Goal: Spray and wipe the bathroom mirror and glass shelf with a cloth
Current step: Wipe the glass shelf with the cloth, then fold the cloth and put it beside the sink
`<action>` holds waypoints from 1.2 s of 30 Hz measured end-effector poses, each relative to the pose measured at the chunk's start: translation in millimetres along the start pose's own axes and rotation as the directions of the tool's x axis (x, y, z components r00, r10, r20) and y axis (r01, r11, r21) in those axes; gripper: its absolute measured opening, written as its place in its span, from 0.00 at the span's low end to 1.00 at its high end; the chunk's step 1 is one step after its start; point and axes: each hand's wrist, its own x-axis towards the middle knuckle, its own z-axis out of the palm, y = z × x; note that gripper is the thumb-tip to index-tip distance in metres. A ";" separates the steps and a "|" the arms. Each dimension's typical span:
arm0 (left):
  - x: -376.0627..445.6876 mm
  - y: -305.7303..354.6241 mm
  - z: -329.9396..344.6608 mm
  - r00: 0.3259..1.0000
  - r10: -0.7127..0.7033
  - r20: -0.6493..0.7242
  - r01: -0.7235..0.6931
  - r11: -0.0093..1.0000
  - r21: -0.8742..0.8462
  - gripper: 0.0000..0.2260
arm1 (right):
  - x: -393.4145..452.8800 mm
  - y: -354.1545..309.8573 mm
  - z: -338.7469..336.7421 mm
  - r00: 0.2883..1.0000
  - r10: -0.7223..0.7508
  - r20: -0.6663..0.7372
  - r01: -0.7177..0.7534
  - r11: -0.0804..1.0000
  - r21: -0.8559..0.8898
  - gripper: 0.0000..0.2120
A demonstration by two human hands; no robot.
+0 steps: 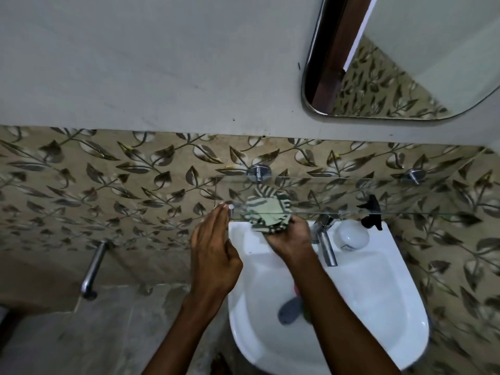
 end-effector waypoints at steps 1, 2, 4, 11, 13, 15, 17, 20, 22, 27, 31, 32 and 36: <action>-0.9 -0.4 0.7 1.000 -0.002 0.002 0.002 1.000 -0.003 0.36 | 0.7 -13.9 -4.8 0.999 -0.044 -0.005 0.044 0.998 0.050 0.22; -1.5 0.1 2.3 1.000 -0.001 0.004 0.001 1.000 -0.005 0.36 | 5.3 -27.1 -8.7 0.998 -0.068 0.016 0.067 0.993 0.098 0.22; -5.7 1.5 6.8 1.000 -0.006 0.012 0.006 1.000 -0.003 0.38 | 12.3 -40.9 -8.4 0.994 -0.107 0.038 0.100 0.982 0.162 0.23; -21.8 17.3 30.3 0.999 -0.037 -0.036 0.035 0.998 -0.056 0.32 | -17.3 -18.9 -20.0 0.974 0.050 0.223 -0.044 0.999 -0.031 0.23; -31.7 21.0 40.2 0.996 -0.079 -0.050 0.074 0.993 -0.094 0.29 | -22.9 -29.4 -45.2 0.971 0.098 0.220 -0.088 0.995 -0.054 0.24; -41.4 26.2 51.9 0.982 -0.186 0.034 0.189 0.959 -0.211 0.28 | -27.2 -44.1 -68.4 0.974 0.139 0.179 -0.134 0.990 -0.037 0.28; -45.6 35.2 68.1 0.909 -0.356 0.216 0.415 0.816 -0.402 0.23 | -36.5 -57.3 -85.2 0.983 0.147 0.111 -0.144 0.989 -0.033 0.26; -44.4 57.6 94.7 0.679 -0.437 0.590 0.734 0.417 -0.536 0.11 | -47.5 -72.7 -103.3 0.986 0.140 0.095 -0.136 0.989 -0.049 0.26; -42.5 74.9 110.2 0.595 -0.432 0.678 0.804 0.325 -0.498 0.09 | -52.4 -84.5 -114.1 0.987 0.133 0.088 -0.127 0.989 -0.071 0.28; -43.3 97.3 142.6 0.610 -0.529 0.590 0.792 0.420 -0.443 0.03 | -66.8 -121.8 -134.9 1.000 0.022 -0.022 -0.026 0.979 -0.202 0.20; -42.3 106.9 158.1 0.732 -0.396 0.554 0.674 0.536 -0.508 0.12 | -68.1 -150.6 -168.5 0.950 -0.219 -0.223 0.062 0.830 -0.554 0.09; -41.5 107.9 158.4 0.758 -0.325 0.565 0.633 0.573 -0.520 0.14 | -68.7 -156.3 -174.7 0.945 -0.240 -0.221 0.070 0.812 -0.580 0.08; -46.0 109.6 154.5 0.650 0.050 0.758 0.494 0.730 -0.472 0.13 | -74.4 -179.7 -176.4 0.975 -0.205 -0.080 0.158 0.906 -0.393 0.12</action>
